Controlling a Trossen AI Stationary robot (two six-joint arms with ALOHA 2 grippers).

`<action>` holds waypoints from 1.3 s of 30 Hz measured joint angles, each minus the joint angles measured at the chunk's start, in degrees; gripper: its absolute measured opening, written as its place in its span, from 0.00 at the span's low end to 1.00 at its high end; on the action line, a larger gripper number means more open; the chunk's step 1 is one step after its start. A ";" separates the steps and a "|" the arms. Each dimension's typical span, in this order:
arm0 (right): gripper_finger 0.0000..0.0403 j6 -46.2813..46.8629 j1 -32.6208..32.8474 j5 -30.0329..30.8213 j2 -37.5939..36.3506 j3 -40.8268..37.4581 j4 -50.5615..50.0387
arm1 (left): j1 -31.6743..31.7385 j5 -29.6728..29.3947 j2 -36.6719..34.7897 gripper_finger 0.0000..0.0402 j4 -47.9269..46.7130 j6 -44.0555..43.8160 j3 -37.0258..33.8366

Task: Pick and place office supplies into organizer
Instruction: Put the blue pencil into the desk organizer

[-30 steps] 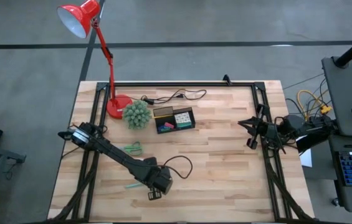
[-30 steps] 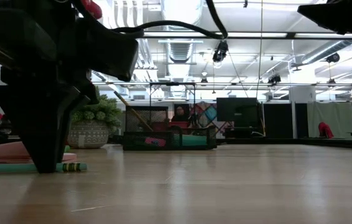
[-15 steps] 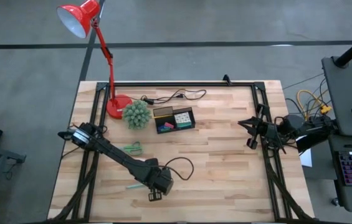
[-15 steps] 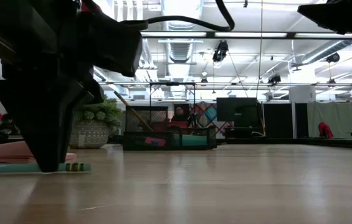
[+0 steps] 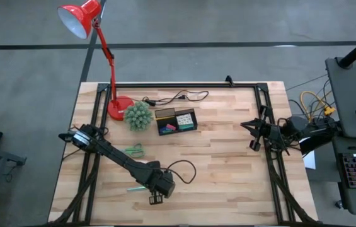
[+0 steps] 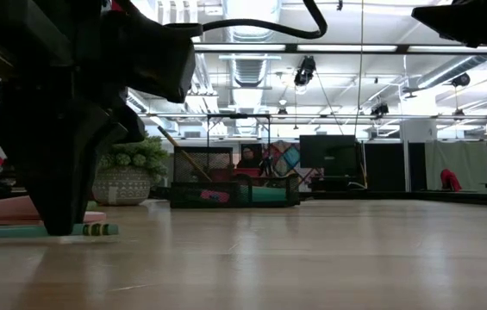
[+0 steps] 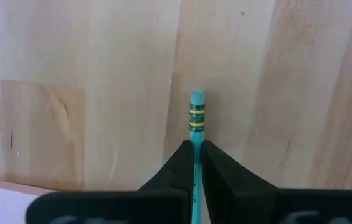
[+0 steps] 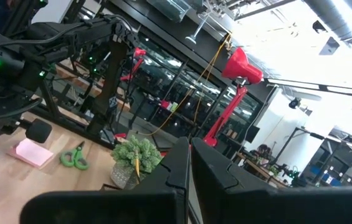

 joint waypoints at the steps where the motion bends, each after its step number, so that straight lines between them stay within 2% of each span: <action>1: 0.02 0.10 0.01 0.00 0.00 0.00 0.00 | 0.00 0.00 -0.04 0.00 0.00 0.06 0.06; 39: 0.02 0.14 0.02 0.00 0.02 0.00 -0.02 | 0.02 1.27 -0.17 0.00 0.35 4.56 4.27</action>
